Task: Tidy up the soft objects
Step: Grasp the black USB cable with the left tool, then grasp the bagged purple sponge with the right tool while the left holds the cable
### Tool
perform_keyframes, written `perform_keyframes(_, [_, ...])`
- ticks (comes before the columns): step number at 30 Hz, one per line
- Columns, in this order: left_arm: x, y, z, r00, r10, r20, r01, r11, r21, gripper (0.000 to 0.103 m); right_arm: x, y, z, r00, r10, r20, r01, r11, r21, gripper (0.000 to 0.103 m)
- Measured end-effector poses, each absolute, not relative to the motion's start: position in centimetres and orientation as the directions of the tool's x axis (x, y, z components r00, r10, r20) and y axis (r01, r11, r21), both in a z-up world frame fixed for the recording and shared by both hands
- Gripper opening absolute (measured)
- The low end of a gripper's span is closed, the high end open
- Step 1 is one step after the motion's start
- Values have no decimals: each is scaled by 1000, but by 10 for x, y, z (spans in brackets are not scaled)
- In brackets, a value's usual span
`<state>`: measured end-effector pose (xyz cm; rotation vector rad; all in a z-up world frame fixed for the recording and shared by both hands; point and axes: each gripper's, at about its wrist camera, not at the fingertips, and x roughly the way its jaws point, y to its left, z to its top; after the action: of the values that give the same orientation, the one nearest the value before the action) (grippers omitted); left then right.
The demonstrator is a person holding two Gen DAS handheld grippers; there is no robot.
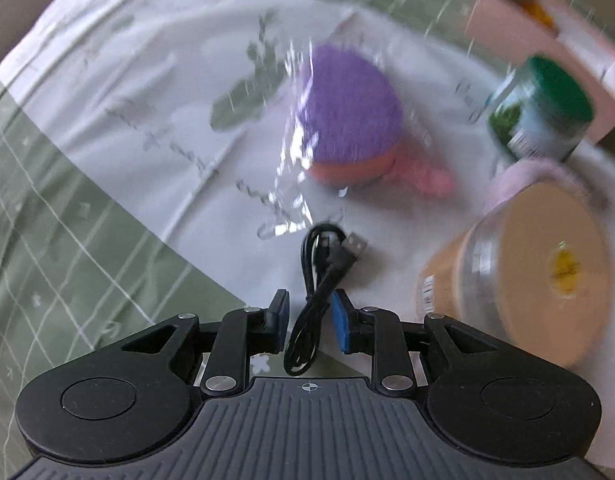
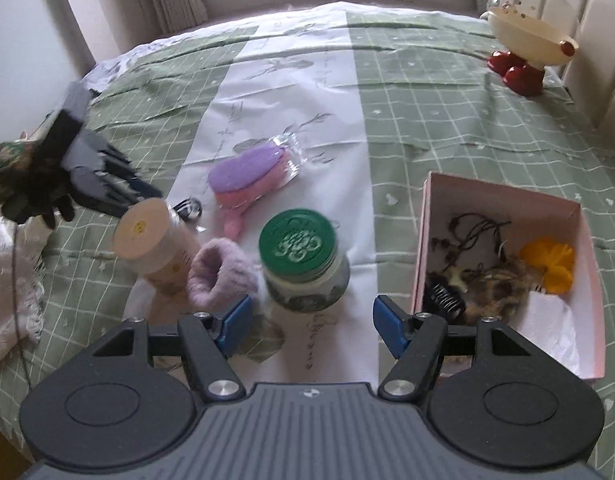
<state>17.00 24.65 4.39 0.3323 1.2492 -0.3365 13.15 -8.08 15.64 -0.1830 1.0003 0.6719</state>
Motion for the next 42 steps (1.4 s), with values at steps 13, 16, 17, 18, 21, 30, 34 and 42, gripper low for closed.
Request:
perform_keyframes(13, [136,273,38,430,-80,-900,-36,994,-105,16,153,-44,172,331,482,-811,-634,750,187,67])
perform_keyframes(16, [107,277,45,469,-53,-882,-104,988,-115,16,188,-9,188,287,452,-845,-619,760,196,68])
perform_keyframes(17, [98,276,47,489,-50,-871,-113,986,-121,16,204,5,188,253,435,-864,-604,769,209,68])
perform_keyframes(18, [82,277,54,519,-51,-853,-119,984,-131,16,220,18,187,213,425,-880,-579,780,237,69])
perform_keyframes(21, [42,288,70,575,-60,-816,-149,973,-176,16,269,54,170,68,438,-896,-442,819,367,69])
perform_keyframes(30, [-56,333,88,617,-21,-787,-339,895,-290,16,324,139,78,-36,300,-953,-88,949,302,70])
perform_keyframes(34, [-79,343,85,619,-20,-785,-375,871,-317,16,320,166,49,-29,135,-990,-123,983,138,95])
perform_keyframes(42, [-84,343,109,649,22,-761,-411,851,-327,16,295,177,85,84,124,-989,-323,942,90,41])
